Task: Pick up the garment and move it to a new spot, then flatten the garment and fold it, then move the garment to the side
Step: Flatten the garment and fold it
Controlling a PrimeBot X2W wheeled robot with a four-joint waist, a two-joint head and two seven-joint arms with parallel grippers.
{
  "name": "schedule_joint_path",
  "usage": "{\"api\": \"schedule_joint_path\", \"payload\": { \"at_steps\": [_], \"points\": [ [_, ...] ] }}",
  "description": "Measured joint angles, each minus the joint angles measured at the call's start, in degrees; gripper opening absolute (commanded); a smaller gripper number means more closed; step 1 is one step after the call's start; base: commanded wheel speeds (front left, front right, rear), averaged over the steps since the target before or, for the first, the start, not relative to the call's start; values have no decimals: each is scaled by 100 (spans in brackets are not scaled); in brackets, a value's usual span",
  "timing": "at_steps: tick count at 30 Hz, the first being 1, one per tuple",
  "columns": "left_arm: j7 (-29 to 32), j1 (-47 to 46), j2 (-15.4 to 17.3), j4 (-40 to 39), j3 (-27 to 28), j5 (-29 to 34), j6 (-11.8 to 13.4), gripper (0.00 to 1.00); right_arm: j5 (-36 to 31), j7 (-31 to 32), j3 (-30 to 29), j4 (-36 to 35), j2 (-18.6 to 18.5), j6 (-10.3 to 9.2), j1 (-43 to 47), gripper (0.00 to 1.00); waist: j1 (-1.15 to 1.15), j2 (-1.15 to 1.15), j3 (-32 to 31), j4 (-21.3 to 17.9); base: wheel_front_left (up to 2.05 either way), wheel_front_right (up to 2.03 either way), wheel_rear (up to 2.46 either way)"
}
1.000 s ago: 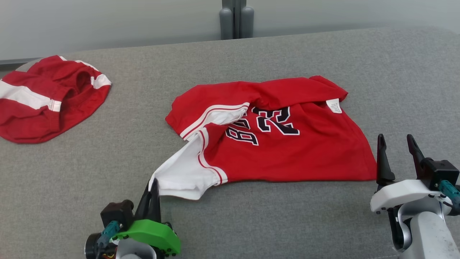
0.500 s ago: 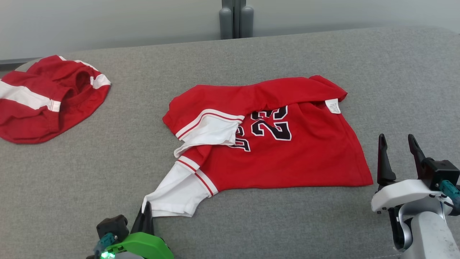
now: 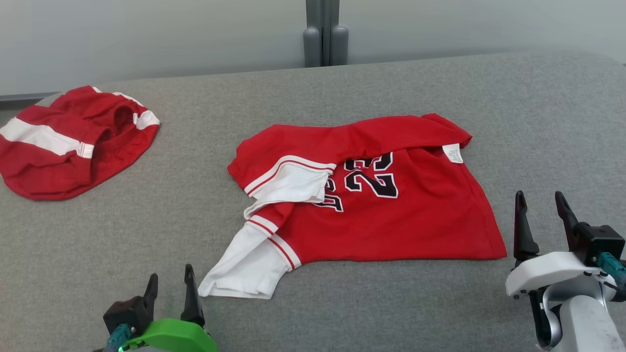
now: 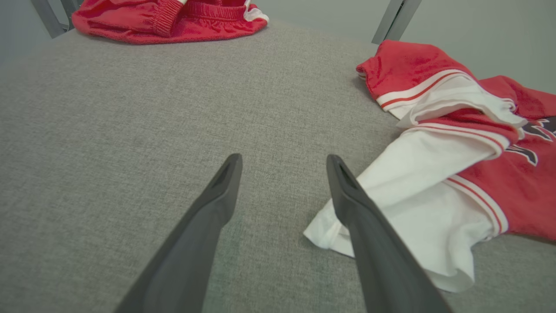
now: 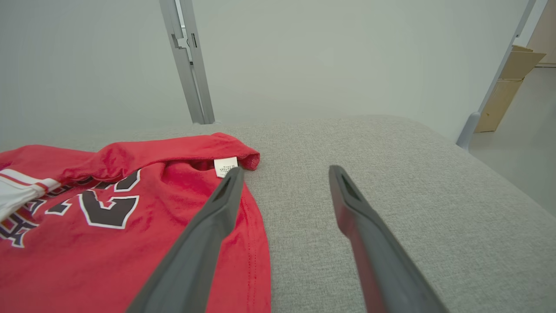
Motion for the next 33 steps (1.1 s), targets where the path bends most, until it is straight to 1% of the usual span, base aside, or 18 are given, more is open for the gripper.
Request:
{"api": "schedule_joint_path", "payload": {
  "at_steps": [8, 15, 26, 33],
  "points": [
    [-9, 33, -107, -557, 3, 544, -202, 100, 0, 0, 107, 5, -1, -1, 130, 100, 0, 0, -216, -8, 0, 0, 0],
    [-9, 191, -194, -722, -54, 731, -301, 100, 70, 0, 285, -5, -1, 0, 304, 100, 0, 0, -452, -38, 0, 0, 0],
    [-9, 571, -230, -1091, 141, 777, -319, 100, 260, 0, 720, -66, 1, 0, 486, 100, 0, 0, -613, -76, 0, 0, 0],
    [-10, 637, -236, -1206, 151, 820, -312, 100, 272, 0, 813, -85, 0, -1, 489, 100, 0, 0, -645, -45, 0, 0, 0]
  ]
}}
